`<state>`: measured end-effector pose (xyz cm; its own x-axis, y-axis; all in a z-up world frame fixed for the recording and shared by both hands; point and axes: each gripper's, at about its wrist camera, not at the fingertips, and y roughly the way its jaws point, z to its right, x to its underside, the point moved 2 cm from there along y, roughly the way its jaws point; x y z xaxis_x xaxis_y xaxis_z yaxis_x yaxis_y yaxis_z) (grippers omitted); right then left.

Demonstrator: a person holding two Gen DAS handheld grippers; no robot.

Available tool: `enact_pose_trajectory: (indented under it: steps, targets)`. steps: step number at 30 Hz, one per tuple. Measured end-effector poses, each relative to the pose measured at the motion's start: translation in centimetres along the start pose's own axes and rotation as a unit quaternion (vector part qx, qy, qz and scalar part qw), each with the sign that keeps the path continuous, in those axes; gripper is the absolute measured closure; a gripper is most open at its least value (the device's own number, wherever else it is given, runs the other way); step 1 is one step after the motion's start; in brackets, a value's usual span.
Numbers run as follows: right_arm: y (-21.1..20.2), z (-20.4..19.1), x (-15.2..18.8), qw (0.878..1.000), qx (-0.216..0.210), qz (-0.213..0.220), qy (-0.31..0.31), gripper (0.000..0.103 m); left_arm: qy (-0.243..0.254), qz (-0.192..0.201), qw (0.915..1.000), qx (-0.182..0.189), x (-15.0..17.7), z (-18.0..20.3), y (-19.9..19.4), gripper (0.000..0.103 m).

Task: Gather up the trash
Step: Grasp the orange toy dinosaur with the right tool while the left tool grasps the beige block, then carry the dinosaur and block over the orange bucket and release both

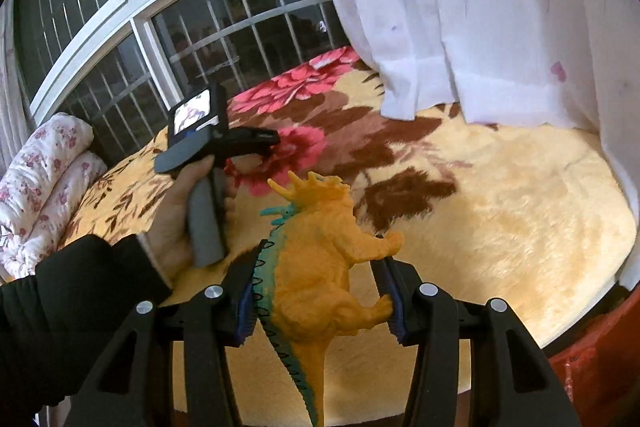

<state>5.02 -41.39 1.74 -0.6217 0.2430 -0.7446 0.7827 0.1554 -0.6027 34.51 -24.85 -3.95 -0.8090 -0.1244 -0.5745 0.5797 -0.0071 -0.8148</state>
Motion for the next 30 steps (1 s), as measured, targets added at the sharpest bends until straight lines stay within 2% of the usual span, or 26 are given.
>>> enact_pose_trajectory:
  steps: [2, 6, 11, 15, 21, 24, 30]
  targets:
    - [0.0, -0.1, 0.4, 1.000, -0.005, 0.001, 0.005, 0.054, 0.034, 0.011, 0.9992, 0.019, 0.0, 0.7, -0.6, 0.060]
    - [-0.3, -1.1, 1.1, 1.000, -0.014, -0.003, 0.005, 0.054, 0.062, 0.018, 0.9976, 0.024, 0.9, 0.9, -2.3, 0.060]
    - [-2.0, -3.2, 2.0, 1.000, -0.020, -0.004, -0.017, 0.054, 0.088, 0.040, 0.9946, 0.038, 4.0, -1.4, -7.7, 0.060]
    - [-3.5, -5.3, 3.6, 0.999, -0.035, -0.011, -0.030, 0.054, 0.108, 0.057, 0.9911, 0.053, 8.1, -5.0, -13.8, 0.061]
    - [-5.1, -9.4, 7.5, 0.996, -0.062, -0.033, -0.057, 0.054, 0.098, 0.054, 0.9920, 0.059, 16.2, -12.7, -21.8, 0.061]
    - [-5.6, -11.7, 10.1, 0.992, -0.079, -0.055, -0.077, 0.054, 0.102, 0.053, 0.9925, 0.042, 20.9, -15.9, -23.8, 0.060]
    - [-5.8, -14.3, 15.7, 0.984, -0.092, -0.111, -0.105, 0.054, 0.105, 0.005, 0.9939, 0.033, 29.0, -20.6, -24.5, 0.060]
